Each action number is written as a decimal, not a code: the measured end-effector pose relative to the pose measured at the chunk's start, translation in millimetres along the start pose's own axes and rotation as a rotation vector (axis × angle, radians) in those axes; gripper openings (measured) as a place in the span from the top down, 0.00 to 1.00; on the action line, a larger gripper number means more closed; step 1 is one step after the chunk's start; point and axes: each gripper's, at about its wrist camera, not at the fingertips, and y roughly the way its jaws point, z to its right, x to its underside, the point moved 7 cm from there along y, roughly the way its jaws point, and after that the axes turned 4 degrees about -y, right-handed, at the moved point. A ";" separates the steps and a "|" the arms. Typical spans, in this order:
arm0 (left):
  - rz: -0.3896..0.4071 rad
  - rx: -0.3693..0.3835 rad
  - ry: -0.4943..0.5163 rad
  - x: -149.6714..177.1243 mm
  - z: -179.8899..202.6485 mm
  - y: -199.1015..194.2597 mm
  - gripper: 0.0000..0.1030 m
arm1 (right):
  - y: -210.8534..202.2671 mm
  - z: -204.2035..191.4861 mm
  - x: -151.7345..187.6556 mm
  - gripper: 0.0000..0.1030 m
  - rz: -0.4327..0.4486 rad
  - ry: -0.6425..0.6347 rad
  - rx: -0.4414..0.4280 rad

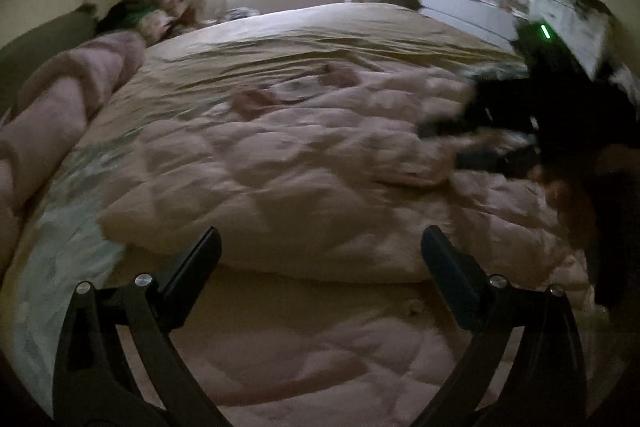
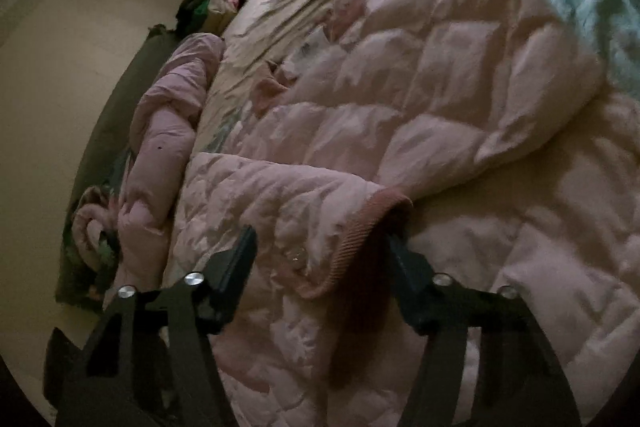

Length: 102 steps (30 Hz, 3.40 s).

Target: Fold large clothes

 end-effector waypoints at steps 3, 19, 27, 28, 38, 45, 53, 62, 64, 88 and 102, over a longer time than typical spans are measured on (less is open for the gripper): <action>0.007 -0.013 -0.079 -4.1 -29.2 -7.6 0.09 | 10.8 2.1 2.0 0.67 0.000 0.005 0.000; 0.046 -0.090 -0.392 -7.9 -162.1 -26.4 0.09 | -71.5 -125.3 -89.1 0.95 0.346 -0.539 0.125; 0.034 -0.107 -0.386 -26.7 -173.1 -8.1 0.09 | -64.4 -84.3 -122.2 0.95 0.371 -0.546 0.298; 0.028 -0.102 -0.382 -29.0 -172.8 -4.7 0.09 | -61.0 -77.8 -122.2 0.95 0.368 -0.537 0.312; 0.009 -0.038 -0.359 -42.9 -169.6 26.2 0.09 | -42.0 -29.8 -116.6 0.95 0.347 -0.438 0.361; -0.011 -0.020 -0.311 -44.2 -165.1 54.1 0.12 | -29.2 -22.9 -114.5 0.93 0.330 -0.436 0.404; -0.032 -0.023 -0.308 -45.7 -166.7 73.3 0.49 | -41.3 -8.7 -107.1 0.50 0.359 -0.369 0.450; -0.172 -0.015 -0.296 -21.6 -160.4 113.8 0.53 | -21.7 -41.1 -84.7 0.40 0.318 -0.519 0.472; -0.176 -0.027 -0.287 -15.3 -158.8 118.5 0.53 | -5.4 -54.6 -79.2 0.37 0.288 -0.562 0.445; -0.123 -0.021 -0.256 -12.6 -150.3 104.2 0.54 | 113.4 -54.3 -48.2 0.27 0.035 -0.660 0.509; -0.156 0.057 -0.263 -3.4 -116.8 106.1 0.50 | 96.4 -30.5 -6.2 0.19 0.009 -0.591 0.505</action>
